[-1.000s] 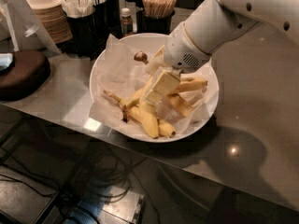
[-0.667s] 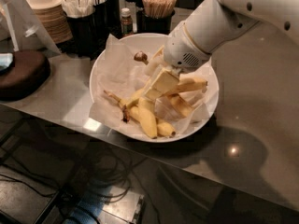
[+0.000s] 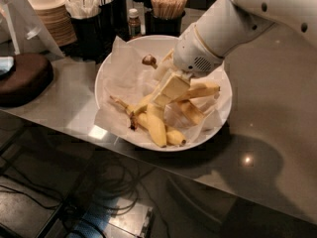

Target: Pick banana from white bowl

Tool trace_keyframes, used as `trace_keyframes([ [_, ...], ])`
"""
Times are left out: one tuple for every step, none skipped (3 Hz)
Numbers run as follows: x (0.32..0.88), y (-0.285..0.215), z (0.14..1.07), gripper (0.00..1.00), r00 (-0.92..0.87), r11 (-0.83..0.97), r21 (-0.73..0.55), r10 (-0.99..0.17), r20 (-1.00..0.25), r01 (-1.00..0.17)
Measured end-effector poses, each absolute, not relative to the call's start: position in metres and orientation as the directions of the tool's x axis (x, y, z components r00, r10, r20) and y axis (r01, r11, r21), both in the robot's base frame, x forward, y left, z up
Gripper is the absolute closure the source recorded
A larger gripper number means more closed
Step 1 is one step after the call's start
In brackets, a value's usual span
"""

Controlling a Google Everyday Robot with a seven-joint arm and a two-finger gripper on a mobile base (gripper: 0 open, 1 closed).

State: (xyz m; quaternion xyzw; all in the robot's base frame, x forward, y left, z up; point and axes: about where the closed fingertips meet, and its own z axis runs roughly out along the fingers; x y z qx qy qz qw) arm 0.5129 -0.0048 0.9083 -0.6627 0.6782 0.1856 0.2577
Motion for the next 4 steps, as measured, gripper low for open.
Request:
trace_keyframes([
  [0.5129, -0.0048, 0.9083, 0.81, 0.011, 0.053, -0.090, -0.803, -0.595, -0.995],
  [0.5129, -0.0048, 0.9083, 0.58, 0.011, 0.053, -0.090, -0.803, -0.595, -0.995],
  [0.5129, -0.0048, 0.9083, 0.35, 0.011, 0.053, -0.090, -0.803, -0.595, -0.995],
  [0.5129, -0.0048, 0.9083, 0.12, 0.011, 0.053, -0.090, -0.803, -0.595, -0.995],
])
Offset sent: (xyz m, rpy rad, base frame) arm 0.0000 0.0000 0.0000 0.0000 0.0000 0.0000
